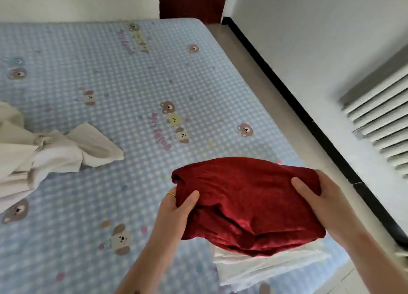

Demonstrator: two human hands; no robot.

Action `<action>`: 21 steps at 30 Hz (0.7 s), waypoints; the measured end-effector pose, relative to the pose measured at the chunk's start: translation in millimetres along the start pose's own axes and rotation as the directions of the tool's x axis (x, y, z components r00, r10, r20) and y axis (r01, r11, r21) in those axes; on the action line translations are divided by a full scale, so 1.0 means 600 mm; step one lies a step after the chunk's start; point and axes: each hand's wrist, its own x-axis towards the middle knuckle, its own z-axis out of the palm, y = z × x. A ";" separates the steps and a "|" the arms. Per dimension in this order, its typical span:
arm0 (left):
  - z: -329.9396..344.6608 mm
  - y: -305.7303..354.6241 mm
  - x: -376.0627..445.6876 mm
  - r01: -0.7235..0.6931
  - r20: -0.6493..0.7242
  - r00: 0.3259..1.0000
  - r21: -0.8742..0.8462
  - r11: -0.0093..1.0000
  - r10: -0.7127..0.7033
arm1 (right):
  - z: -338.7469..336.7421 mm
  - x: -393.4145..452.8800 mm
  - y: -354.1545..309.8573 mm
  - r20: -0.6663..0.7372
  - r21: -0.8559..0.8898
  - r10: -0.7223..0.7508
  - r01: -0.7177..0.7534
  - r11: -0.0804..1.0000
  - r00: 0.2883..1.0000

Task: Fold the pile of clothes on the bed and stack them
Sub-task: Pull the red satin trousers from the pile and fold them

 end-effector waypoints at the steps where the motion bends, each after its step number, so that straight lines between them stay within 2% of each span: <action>1: 0.024 -0.003 0.014 -0.031 0.026 0.999 -0.023 0.999 0.031 | -0.028 0.016 0.014 -0.030 0.016 -0.011 0.012 1.000 0.999; 3: 0.055 -0.027 0.033 -0.059 0.063 0.996 -0.035 0.998 0.061 | -0.069 0.039 0.058 -0.069 0.059 0.010 -0.006 0.998 0.998; 6: 0.090 -0.118 0.053 0.038 0.023 0.999 0.054 0.998 -0.039 | -0.080 0.066 0.173 -0.087 0.073 0.152 -0.146 0.987 0.985; 10: 0.103 -0.259 0.070 0.170 -0.115 0.983 0.288 0.943 -0.142 | -0.015 0.067 0.353 0.009 -0.112 0.304 -0.302 0.947 0.952; 12: 0.100 -0.291 0.076 0.192 -0.150 0.978 0.351 0.916 -0.147 | 0.005 0.063 0.404 0.014 -0.167 0.360 -0.353 0.921 0.933; 15: 0.095 -0.302 0.077 0.206 -0.167 0.974 0.347 0.915 -0.156 | -0.001 0.067 0.428 -0.043 -0.189 0.365 -0.367 0.911 0.930; 19: 0.091 -0.292 0.054 0.246 -0.125 0.969 0.390 0.887 -0.213 | -0.013 0.055 0.412 -0.052 -0.277 0.409 -0.407 0.871 0.911; 21: 0.073 -0.287 0.039 0.256 -0.100 0.966 0.445 0.858 -0.237 | -0.010 0.051 0.386 -0.152 -0.355 0.393 -0.421 0.834 0.907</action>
